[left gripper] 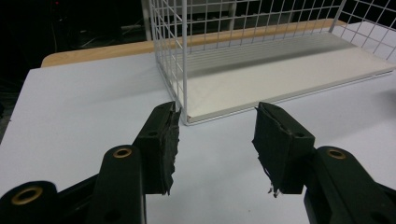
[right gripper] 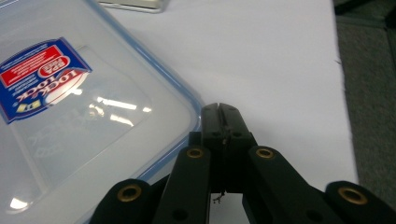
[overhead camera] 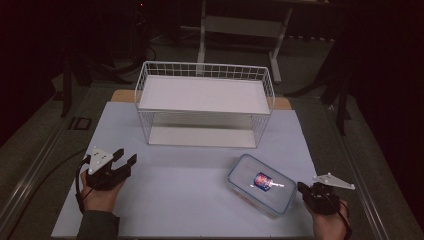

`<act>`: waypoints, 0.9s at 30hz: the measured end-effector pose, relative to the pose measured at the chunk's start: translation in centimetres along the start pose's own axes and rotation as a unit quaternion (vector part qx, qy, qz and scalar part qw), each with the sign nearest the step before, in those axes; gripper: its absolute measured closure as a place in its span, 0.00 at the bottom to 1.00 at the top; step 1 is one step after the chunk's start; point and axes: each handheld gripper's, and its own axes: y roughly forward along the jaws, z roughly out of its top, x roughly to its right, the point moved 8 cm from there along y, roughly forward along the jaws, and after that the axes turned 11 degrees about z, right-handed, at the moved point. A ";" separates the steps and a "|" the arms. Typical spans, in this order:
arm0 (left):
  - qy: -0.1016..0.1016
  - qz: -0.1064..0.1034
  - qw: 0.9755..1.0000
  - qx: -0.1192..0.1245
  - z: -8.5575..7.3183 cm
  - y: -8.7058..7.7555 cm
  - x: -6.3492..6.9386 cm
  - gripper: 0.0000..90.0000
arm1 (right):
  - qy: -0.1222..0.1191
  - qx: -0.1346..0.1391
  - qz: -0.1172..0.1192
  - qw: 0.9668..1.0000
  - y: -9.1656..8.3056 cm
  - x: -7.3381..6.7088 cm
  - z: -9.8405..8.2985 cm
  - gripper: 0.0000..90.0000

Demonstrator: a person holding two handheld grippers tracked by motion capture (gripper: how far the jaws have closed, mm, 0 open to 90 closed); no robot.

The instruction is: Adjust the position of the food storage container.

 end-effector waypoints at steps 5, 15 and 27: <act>-0.008 0.002 1.000 0.003 0.0 -0.3 -0.5 0.55 | 0.006 -0.011 0.031 0.999 -0.9 -0.9 -1.3 1.00; -0.015 0.001 1.000 0.008 0.1 -0.4 -0.5 0.55 | -0.021 -0.064 0.029 0.997 -1.4 -2.9 -3.7 1.00; -0.011 -0.002 1.000 0.003 -0.1 -0.2 -0.3 0.55 | -0.018 -0.059 0.037 0.997 1.2 -2.5 -1.5 1.00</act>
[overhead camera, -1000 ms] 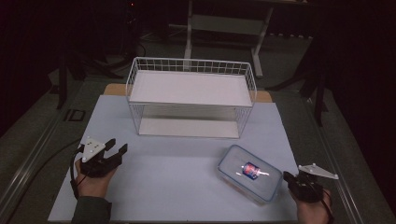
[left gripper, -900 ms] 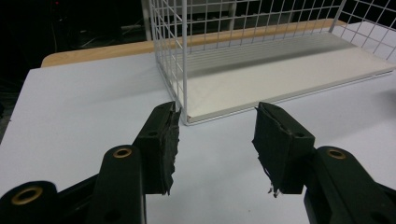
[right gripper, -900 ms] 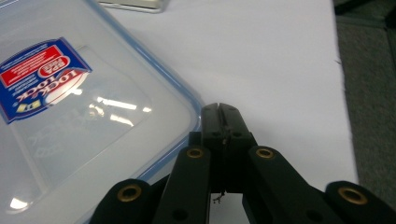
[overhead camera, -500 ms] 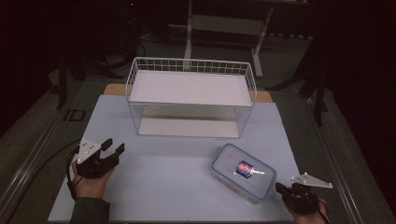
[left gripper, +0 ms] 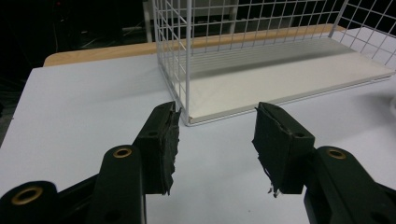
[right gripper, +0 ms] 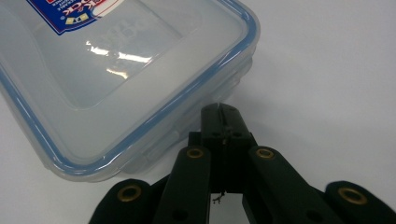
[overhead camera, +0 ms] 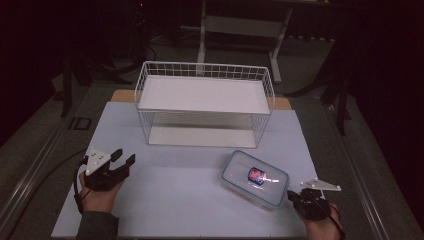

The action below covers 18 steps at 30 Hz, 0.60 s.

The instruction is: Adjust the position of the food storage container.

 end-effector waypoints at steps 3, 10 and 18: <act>-0.002 0.001 1.000 0.001 0.0 -0.1 -0.1 0.55 | -0.006 -0.001 0.000 1.000 1.0 0.1 1.3 1.00; -0.003 0.000 1.000 0.001 0.0 0.0 -0.1 0.55 | -0.021 -0.001 0.008 1.000 2.9 0.4 3.5 1.00; -0.001 -0.001 1.000 0.000 -0.1 0.0 0.0 0.55 | -0.039 0.003 0.034 0.999 5.3 -0.5 5.8 1.00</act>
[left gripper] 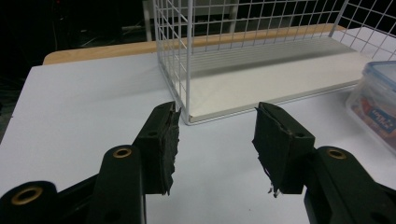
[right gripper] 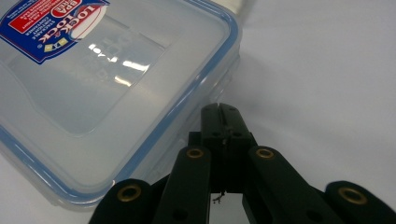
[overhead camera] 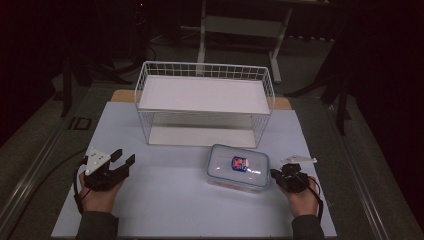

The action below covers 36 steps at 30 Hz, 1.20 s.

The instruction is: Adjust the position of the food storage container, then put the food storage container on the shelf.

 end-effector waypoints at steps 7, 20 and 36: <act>0.003 -0.001 1.000 0.000 0.0 -0.1 0.1 0.55 | -0.029 -0.003 0.018 0.999 1.5 -1.6 1.2 1.00; 0.012 -0.007 1.000 -0.004 -0.1 0.2 0.5 0.55 | -0.054 0.006 0.052 0.997 5.0 -5.1 3.3 1.00; 0.022 -0.047 0.999 -0.012 0.4 0.6 2.4 0.51 | -0.037 0.052 0.081 0.995 3.3 -5.2 4.9 0.71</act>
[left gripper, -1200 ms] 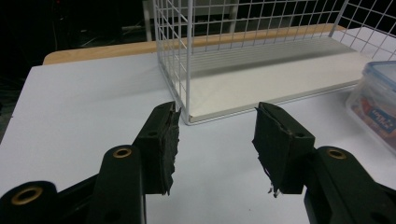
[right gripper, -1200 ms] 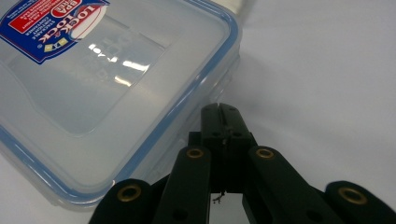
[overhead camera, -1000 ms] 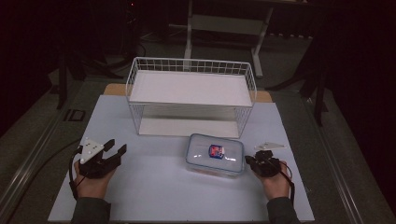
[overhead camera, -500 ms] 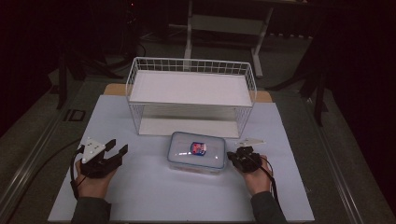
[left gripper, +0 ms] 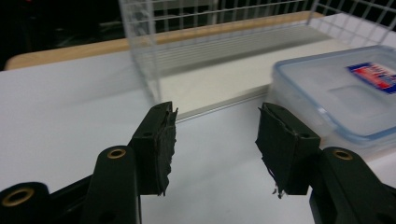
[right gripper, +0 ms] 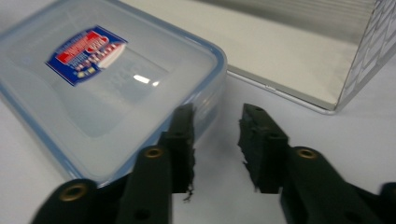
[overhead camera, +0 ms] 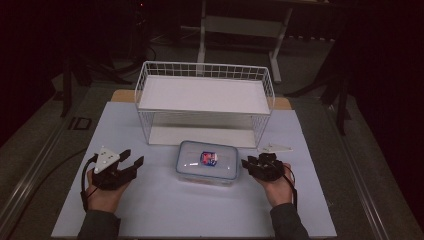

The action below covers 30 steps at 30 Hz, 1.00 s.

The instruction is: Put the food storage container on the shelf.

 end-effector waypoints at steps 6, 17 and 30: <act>0.005 -0.043 0.999 0.002 1.5 0.4 2.1 0.49 | 0.018 0.015 0.028 0.999 -0.3 -0.4 0.2 0.63; -0.025 -0.134 0.989 -0.060 2.0 4.5 6.4 0.36 | 0.049 0.019 0.065 0.997 0.1 -0.9 0.2 0.46; -0.056 -0.178 0.975 -0.124 1.0 7.6 8.8 0.28 | 0.104 -0.007 0.116 0.988 2.2 -1.5 -0.6 0.33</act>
